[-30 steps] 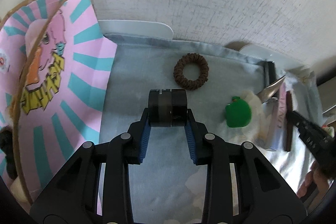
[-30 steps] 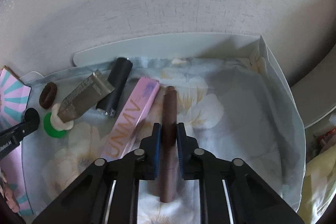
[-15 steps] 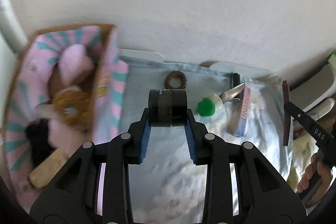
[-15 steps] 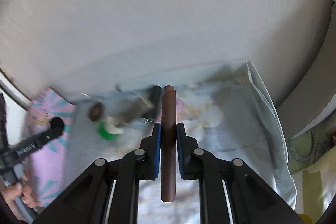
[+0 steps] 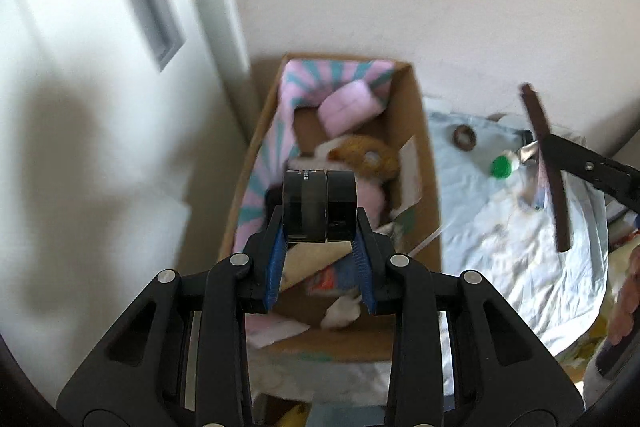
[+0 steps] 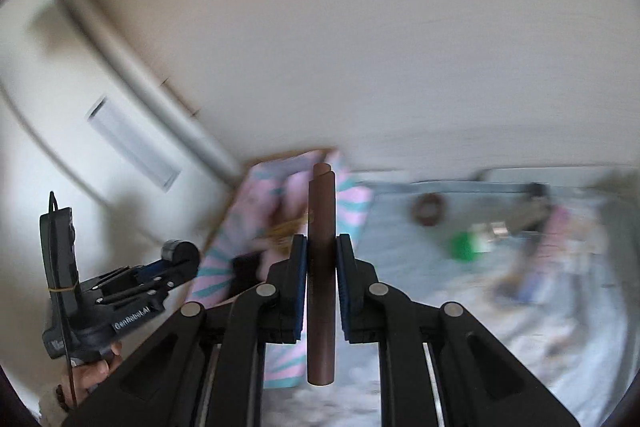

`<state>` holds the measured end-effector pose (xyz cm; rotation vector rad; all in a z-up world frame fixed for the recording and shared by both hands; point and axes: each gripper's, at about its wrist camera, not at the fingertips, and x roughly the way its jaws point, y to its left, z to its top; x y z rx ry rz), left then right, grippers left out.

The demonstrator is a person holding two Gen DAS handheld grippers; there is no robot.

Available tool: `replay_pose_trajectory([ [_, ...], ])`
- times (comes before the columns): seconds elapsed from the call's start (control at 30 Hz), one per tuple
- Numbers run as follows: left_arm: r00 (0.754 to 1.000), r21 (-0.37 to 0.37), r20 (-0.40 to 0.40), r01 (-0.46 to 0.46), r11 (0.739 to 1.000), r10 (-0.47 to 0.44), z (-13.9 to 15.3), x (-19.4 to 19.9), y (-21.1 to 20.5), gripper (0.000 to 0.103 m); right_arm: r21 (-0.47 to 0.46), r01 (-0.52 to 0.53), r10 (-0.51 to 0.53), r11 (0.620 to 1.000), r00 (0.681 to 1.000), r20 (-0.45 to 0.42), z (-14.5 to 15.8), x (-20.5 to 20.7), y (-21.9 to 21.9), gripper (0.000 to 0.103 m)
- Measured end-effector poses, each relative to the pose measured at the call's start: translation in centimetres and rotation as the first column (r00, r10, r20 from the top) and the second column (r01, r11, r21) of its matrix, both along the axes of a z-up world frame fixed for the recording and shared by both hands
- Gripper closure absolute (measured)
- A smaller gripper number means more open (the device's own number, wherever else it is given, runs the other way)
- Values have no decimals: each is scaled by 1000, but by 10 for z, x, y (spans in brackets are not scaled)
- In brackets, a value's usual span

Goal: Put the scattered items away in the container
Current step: 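Carry cylinder and pencil into the cardboard box and open both tools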

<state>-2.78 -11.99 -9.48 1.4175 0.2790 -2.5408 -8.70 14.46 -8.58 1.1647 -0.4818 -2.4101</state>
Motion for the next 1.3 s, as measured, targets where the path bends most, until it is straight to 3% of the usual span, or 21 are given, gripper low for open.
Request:
replay_pose_trajectory([
  [0.2, 999, 43, 37, -26, 999, 25, -29, 14, -15, 75, 3, -151, 151, 988, 986, 72, -29, -2, -79, 90],
  [0.43, 999, 69, 51, -13, 998, 10, -46, 13, -18, 75, 55, -208, 200, 977, 972, 127, -53, -9, -125, 90],
  [1.0, 998, 87, 60, 6, 996, -11, -53, 9, -20, 75, 135, -203, 186, 970, 974, 128, -54, -21, -136, 90],
  [1.07, 998, 87, 68, 6, 996, -12, -55, 9, -21, 75, 155, -205, 186, 966, 974, 127, -55, -22, -138, 90],
  [1.17, 996, 92, 84, 6, 996, -14, -58, 9, -20, 75, 274, -203, 182, 940, 978, 99, -55, -20, -147, 90],
  [1.2, 996, 91, 89, 6, 996, -14, -59, 9, -20, 71, 294, -203, 184, 934, 979, 93, -54, -20, -149, 90],
  [1.27, 996, 88, 85, 10, 996, -17, -58, 10, -20, 50, 335, -202, 184, 920, 979, 85, -53, -19, -153, 90],
  [1.3, 997, 73, 80, 8, 997, -14, -55, 10, -19, 32, 339, -204, 188, 919, 979, 81, -52, -18, -154, 89],
])
